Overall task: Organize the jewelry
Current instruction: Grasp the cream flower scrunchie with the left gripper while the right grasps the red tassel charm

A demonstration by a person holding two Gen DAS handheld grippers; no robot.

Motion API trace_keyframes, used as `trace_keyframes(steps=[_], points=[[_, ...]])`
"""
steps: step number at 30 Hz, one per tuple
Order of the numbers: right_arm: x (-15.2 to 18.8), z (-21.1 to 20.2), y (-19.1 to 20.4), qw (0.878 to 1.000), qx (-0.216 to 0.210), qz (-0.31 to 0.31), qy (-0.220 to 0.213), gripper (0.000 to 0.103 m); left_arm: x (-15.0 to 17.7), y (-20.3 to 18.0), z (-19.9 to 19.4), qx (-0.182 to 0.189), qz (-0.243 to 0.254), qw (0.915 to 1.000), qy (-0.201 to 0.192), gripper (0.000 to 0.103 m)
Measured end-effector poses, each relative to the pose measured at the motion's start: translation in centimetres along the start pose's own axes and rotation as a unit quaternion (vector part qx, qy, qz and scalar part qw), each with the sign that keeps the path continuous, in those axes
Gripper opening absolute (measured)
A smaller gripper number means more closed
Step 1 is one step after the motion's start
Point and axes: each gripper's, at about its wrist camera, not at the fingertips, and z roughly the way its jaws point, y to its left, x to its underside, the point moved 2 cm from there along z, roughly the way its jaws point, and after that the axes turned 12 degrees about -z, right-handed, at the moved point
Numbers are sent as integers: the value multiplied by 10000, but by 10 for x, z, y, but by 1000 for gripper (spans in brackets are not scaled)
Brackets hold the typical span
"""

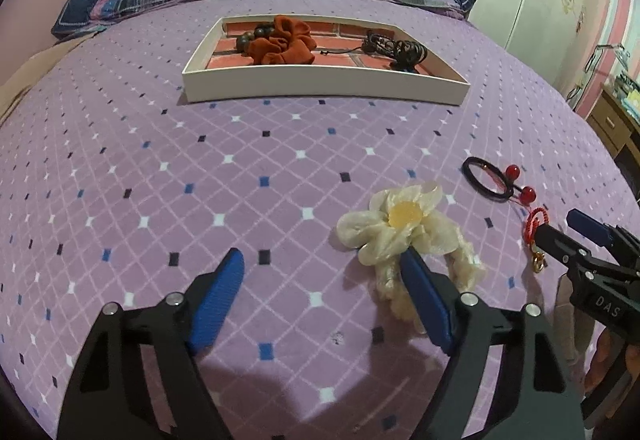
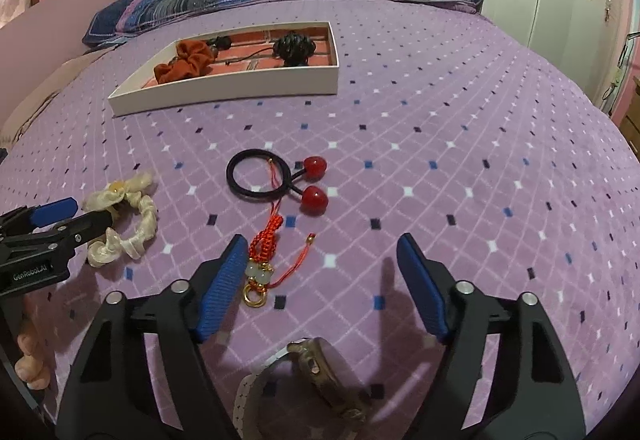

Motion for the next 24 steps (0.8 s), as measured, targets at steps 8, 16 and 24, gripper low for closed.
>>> trace_keyframes(steps=[8, 16, 24], points=[[-1, 7, 4, 9997, -226, 36, 88, 39, -8, 5, 2, 197, -62, 9997, 96, 25], [-2, 6, 8, 9993, -364, 48, 18, 7, -7, 16, -9, 227, -171, 9996, -19, 9], [-7, -3, -2, 9993, -309, 160, -137, 6, -16, 46, -19, 141, -473, 9987, -109, 6]])
